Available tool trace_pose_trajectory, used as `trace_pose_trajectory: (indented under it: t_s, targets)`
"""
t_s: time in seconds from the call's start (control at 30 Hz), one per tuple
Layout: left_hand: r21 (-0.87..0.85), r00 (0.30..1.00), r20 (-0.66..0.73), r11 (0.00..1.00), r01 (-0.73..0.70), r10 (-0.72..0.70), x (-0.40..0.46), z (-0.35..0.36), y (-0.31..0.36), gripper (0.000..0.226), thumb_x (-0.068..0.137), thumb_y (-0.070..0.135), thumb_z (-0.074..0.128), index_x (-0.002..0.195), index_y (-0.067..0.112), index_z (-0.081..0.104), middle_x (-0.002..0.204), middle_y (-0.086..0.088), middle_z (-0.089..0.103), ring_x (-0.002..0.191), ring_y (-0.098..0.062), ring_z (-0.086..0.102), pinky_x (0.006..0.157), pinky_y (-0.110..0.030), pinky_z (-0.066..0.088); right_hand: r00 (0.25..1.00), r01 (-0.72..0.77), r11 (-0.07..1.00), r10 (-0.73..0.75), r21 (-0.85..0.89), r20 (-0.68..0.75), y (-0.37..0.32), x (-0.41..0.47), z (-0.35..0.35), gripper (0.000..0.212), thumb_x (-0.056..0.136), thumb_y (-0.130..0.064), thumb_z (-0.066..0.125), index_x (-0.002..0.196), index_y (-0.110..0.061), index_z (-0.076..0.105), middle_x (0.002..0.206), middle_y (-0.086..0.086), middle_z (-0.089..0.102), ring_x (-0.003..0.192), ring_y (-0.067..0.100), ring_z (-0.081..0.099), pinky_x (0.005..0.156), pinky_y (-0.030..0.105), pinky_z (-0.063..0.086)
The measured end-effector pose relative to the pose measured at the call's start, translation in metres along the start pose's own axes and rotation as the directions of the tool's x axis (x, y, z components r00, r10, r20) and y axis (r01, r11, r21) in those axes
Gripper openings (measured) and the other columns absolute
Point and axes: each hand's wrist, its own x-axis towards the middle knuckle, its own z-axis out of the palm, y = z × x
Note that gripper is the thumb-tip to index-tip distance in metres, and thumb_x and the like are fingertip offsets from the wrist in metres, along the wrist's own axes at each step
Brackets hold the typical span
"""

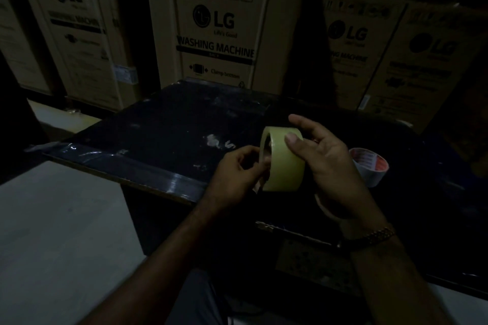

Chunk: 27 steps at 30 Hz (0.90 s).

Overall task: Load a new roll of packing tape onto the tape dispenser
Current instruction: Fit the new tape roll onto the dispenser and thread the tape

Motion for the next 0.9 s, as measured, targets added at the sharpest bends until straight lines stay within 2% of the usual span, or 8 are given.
trace_pose_trajectory:
  t_s: [0.2, 0.3, 0.43, 0.5, 0.57, 0.67, 0.77, 0.9]
  targets:
    - [-0.086, 0.998, 0.031, 0.994, 0.061, -0.059, 0.003, -0.002, 0.001, 0.021, 0.092, 0.037, 0.065, 0.102, 0.034, 0.083, 0.109, -0.026, 0.077, 0.101, -0.06, 0.068, 0.089, -0.072, 0.054, 0.986, -0.127, 0.968, 0.099, 0.214, 0.135, -0.004, -0.006, -0.008, 0.06, 0.095, 0.005, 0.059, 0.15, -0.017, 0.05, 0.128, 0.026, 0.073, 0.115, 0.033, 0.076, 0.085, 0.042, 0.066]
    - [-0.137, 0.999, 0.0, 0.989, 0.053, -0.054, 0.001, 0.001, 0.003, 0.031, 0.097, 0.048, 0.056, 0.1, 0.032, 0.082, 0.091, -0.021, 0.076, 0.079, -0.043, 0.066, 0.073, -0.056, 0.055, 0.988, -0.109, 0.958, 0.074, 0.264, 0.137, -0.001, -0.007, -0.01, 0.068, 0.091, 0.009, 0.059, 0.153, -0.015, 0.047, 0.132, 0.027, 0.07, 0.123, 0.036, 0.071, 0.092, 0.046, 0.064]
    - [-0.178, 1.0, -0.023, 0.984, -0.002, -0.002, -0.003, 0.005, 0.008, 0.05, 0.106, 0.057, 0.038, 0.121, 0.025, 0.073, 0.113, -0.004, 0.081, 0.104, -0.023, 0.077, 0.086, -0.042, 0.062, 0.996, -0.089, 0.927, 0.074, 0.363, 0.055, -0.001, -0.005, -0.007, 0.07, 0.084, 0.0, 0.065, 0.15, -0.015, 0.05, 0.14, 0.026, 0.066, 0.129, 0.034, 0.068, 0.104, 0.047, 0.058]
    - [-0.192, 0.999, -0.006, 0.98, -0.053, 0.053, -0.007, 0.004, 0.008, 0.049, 0.097, 0.067, 0.046, 0.114, 0.033, 0.076, 0.113, 0.002, 0.082, 0.105, -0.016, 0.078, 0.088, -0.036, 0.063, 0.996, -0.082, 0.898, 0.088, 0.432, 0.006, -0.001, -0.004, -0.004, 0.07, 0.081, -0.003, 0.066, 0.149, -0.013, 0.051, 0.144, 0.026, 0.063, 0.132, 0.035, 0.065, 0.106, 0.045, 0.057]
    - [-0.163, 0.996, 0.026, 0.983, -0.085, 0.09, -0.008, 0.003, 0.005, 0.035, 0.088, 0.064, 0.071, 0.108, 0.037, 0.081, 0.12, 0.001, 0.08, 0.111, -0.016, 0.077, 0.09, -0.031, 0.063, 0.993, -0.073, 0.884, 0.106, 0.461, -0.045, -0.003, -0.002, -0.002, 0.065, 0.086, 0.0, 0.065, 0.148, -0.012, 0.052, 0.145, 0.023, 0.062, 0.131, 0.034, 0.065, 0.1, 0.041, 0.061]
    - [-0.21, 0.992, 0.069, 0.974, -0.09, 0.106, -0.01, -0.002, 0.003, 0.029, 0.082, 0.026, 0.085, 0.11, 0.02, 0.081, 0.131, -0.004, 0.075, 0.111, -0.023, 0.077, 0.087, -0.032, 0.064, 0.987, -0.083, 0.938, 0.124, 0.338, -0.1, -0.006, -0.005, -0.001, 0.052, 0.097, -0.001, 0.064, 0.146, -0.016, 0.055, 0.133, 0.009, 0.069, 0.12, 0.024, 0.07, 0.089, 0.033, 0.065]
    - [-0.275, 0.992, 0.093, 0.96, -0.06, 0.089, -0.01, -0.007, 0.003, 0.047, 0.074, 0.018, 0.084, 0.111, -0.01, 0.073, 0.14, 0.006, 0.071, 0.122, -0.023, 0.073, 0.093, -0.038, 0.064, 0.989, -0.082, 0.982, 0.102, 0.171, -0.109, -0.007, -0.008, -0.003, 0.053, 0.095, -0.007, 0.071, 0.144, -0.019, 0.056, 0.12, 0.002, 0.077, 0.105, 0.018, 0.078, 0.077, 0.033, 0.065]
    - [-0.316, 0.994, 0.097, 0.949, -0.024, 0.058, -0.01, -0.01, 0.003, 0.029, 0.081, 0.022, 0.083, 0.105, 0.006, 0.079, 0.113, 0.0, 0.08, 0.105, -0.022, 0.077, 0.081, -0.03, 0.064, 0.992, -0.048, 0.979, 0.025, -0.196, -0.12, -0.012, -0.012, -0.008, 0.052, 0.092, -0.026, 0.077, 0.141, -0.022, 0.06, 0.109, 0.005, 0.08, 0.091, 0.012, 0.081, 0.067, 0.026, 0.064]
